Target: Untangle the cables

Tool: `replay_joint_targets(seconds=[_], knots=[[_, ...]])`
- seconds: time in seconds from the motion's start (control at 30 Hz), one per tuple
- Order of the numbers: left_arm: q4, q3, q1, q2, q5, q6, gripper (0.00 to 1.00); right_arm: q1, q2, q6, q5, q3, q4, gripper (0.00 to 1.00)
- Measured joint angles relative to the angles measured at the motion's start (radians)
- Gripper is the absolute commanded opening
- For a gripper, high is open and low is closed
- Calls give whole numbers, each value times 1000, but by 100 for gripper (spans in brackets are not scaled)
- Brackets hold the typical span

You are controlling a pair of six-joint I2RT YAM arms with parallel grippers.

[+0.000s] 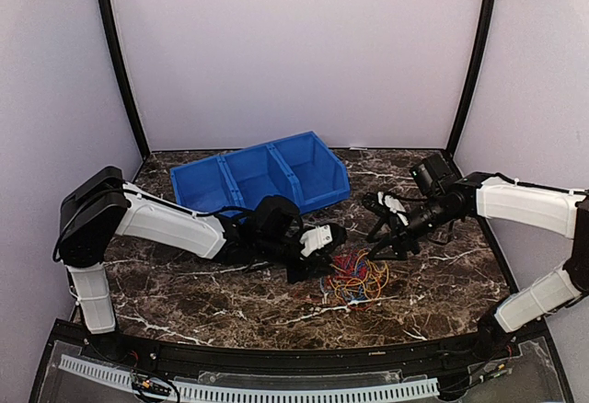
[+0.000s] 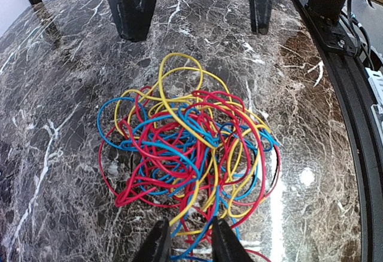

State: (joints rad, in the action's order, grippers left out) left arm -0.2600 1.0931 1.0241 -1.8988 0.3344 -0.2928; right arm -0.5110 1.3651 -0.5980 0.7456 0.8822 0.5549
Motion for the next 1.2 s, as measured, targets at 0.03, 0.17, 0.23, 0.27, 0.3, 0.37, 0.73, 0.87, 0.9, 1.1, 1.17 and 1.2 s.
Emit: replay_joint_targets(seconds=[0.03,0.17,0.23,0.27,0.3,0.37,0.73,0.87,0.9,1.1,1.17,1.2], knots=[[6,8,0,-5,1,-9,19,0,0,0,0,0,0,58],[27,25,0,-16,2,-29,11,0,3,0,1,0,0,58],[32,25,0,-18,2,-35,8,0,5,0,2,0,0,58],[34,25,0,-18,2,-38,5,0,6,0,2,0,0,58],[35,25,0,-18,2,-40,4,0,7,0,3,0,0,58],[41,26,0,-18,-1,-43,2,0,10,0,3,0,0,58],[14,-37,1,128,-19,-6,0,-35,42,-41,1,58,15,72],[-100,-90,1,224,-31,79,0,-63,51,-50,14,116,-10,77],[-135,-104,1,240,-35,104,0,-67,53,-47,26,124,-32,78],[-275,-166,1,250,-44,243,0,-108,98,19,78,109,-192,75],[-313,-180,1,250,-47,290,0,-128,131,44,88,79,-256,71],[-334,-187,1,250,-50,311,0,-135,146,55,90,66,-278,67]])
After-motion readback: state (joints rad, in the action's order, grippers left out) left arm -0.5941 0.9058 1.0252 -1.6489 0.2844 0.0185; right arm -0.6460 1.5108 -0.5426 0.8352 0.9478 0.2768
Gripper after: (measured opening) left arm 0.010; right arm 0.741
